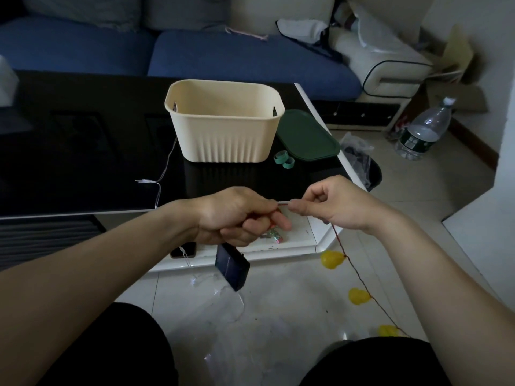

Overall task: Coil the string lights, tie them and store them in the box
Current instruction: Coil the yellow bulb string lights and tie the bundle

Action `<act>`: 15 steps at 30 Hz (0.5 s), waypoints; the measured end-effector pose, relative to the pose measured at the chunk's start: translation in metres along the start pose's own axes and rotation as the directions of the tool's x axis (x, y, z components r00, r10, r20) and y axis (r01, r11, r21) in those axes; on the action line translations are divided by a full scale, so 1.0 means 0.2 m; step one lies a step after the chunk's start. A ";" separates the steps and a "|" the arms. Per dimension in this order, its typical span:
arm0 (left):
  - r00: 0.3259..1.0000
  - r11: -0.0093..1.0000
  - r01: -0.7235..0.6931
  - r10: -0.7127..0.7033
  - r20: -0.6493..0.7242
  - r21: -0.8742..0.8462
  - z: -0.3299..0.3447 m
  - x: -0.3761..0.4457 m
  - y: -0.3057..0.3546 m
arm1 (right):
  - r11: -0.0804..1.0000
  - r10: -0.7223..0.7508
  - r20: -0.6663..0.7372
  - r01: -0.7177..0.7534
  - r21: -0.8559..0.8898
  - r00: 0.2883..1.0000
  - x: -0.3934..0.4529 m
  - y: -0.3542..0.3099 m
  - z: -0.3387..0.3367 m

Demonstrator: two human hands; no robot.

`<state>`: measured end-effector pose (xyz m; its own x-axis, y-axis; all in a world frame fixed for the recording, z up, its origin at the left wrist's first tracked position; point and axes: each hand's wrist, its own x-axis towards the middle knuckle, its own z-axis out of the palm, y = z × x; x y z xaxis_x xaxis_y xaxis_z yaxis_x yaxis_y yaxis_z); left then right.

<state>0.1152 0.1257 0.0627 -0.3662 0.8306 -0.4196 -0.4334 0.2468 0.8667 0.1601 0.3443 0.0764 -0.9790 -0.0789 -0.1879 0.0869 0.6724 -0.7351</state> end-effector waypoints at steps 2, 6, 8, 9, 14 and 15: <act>0.998 0.998 -0.051 0.049 -0.038 -0.037 0.00 0.00 0.00 | 1.000 0.027 0.015 -0.027 0.010 1.000 0.00 0.03 0.00; 0.978 0.963 -0.179 0.151 -0.146 -0.203 0.01 -0.01 0.02 | 0.993 0.119 0.079 -0.118 -0.021 0.990 0.01 0.06 0.01; 0.949 0.928 -0.264 0.201 -0.245 -0.264 0.01 -0.01 0.03 | 0.987 0.162 0.120 -0.160 -0.027 0.980 0.02 0.08 0.02; 0.928 0.908 -0.309 0.222 -0.298 -0.284 0.01 0.00 0.04 | 0.984 0.176 0.140 -0.175 -0.016 0.974 0.02 0.09 0.04; 0.809 0.841 -0.442 0.223 -0.544 -0.313 -0.04 0.04 0.03 | 0.964 0.250 0.325 -0.266 0.005 0.912 0.03 0.08 0.12; 0.785 0.840 -0.446 0.201 -0.586 -0.309 -0.04 0.05 0.02 | 0.964 0.252 0.357 -0.266 -0.011 0.900 0.03 0.06 0.15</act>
<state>0.1025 0.1312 0.0592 -0.8570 0.4093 -0.3131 -0.4553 -0.3168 0.8321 0.1611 0.3302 0.0465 -0.7930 -0.1637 -0.5868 0.3421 0.6773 -0.6513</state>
